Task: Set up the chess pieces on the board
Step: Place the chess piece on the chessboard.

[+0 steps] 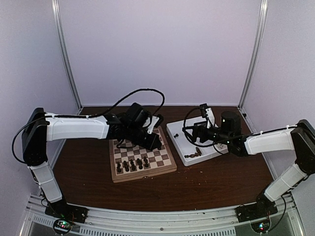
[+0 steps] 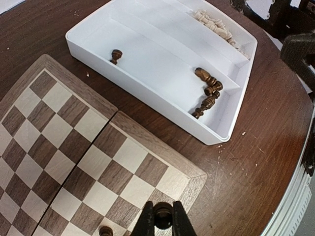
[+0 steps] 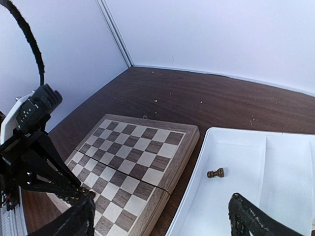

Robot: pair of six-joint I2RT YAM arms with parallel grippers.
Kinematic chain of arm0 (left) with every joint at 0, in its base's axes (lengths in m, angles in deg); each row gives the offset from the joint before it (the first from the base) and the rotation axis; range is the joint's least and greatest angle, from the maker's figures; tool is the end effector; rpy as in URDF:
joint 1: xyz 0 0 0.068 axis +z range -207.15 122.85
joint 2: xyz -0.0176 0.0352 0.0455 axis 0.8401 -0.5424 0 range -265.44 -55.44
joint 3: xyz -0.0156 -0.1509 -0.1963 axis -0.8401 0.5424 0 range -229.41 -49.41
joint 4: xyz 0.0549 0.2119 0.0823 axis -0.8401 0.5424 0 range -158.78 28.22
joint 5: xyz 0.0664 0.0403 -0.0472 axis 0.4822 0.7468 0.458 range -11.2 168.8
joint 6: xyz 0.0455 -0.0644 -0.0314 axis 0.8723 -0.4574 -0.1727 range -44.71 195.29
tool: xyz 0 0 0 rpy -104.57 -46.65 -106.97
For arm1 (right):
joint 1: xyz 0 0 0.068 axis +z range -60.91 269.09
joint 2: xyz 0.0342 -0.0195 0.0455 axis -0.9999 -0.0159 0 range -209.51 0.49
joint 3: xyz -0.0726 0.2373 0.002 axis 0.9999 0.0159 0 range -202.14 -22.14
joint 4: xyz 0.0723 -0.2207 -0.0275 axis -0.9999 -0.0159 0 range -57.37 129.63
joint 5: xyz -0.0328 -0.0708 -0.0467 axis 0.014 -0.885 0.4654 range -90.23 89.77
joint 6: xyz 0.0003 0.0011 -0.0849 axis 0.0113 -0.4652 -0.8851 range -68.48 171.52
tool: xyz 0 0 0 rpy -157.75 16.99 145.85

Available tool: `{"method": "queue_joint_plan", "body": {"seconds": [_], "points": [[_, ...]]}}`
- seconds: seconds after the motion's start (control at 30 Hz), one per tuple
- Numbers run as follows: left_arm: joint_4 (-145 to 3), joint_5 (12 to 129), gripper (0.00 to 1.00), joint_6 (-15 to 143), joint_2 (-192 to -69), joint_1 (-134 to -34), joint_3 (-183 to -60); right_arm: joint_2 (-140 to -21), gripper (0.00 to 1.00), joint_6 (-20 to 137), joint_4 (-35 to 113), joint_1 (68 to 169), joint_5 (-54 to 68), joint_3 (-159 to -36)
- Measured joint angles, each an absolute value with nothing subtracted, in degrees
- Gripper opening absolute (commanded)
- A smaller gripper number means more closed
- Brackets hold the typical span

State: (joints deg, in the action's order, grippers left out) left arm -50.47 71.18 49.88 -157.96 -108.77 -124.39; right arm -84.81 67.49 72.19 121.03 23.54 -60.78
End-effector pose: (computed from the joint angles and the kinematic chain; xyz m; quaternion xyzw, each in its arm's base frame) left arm 0.2365 -0.3145 0.1938 0.2340 0.8949 -0.2817 0.2551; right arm 0.2641 0.2000 0.2010 -0.2326 0.7466 0.3927 0.4840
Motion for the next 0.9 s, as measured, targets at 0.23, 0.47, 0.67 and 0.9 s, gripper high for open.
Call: {"method": "queue_joint_plan", "body": {"seconds": [0.23, 0.47, 0.67, 0.9], "points": [[-50.1, 72.1, 0.0, 50.8, -158.0, -109.0, -123.6, -85.1, 1.0, 69.4, 74.1, 120.2, 23.1, -60.8], [-49.6, 72.6, 0.0, 51.2, -158.3, -109.0, -122.9, -85.1, 1.0, 69.8, 74.2, 119.9, 22.9, -60.8], [-49.2, 73.0, 0.0, 51.4, -159.0, -109.0, -122.0, -85.1, 1.0, 69.7, 74.2, 119.9, 22.8, -60.8], [-49.2, 74.0, 0.0, 51.6, -160.6, -109.0, -121.2, -85.1, 1.0, 69.7, 74.2, 119.9, 22.8, -60.8]]}}
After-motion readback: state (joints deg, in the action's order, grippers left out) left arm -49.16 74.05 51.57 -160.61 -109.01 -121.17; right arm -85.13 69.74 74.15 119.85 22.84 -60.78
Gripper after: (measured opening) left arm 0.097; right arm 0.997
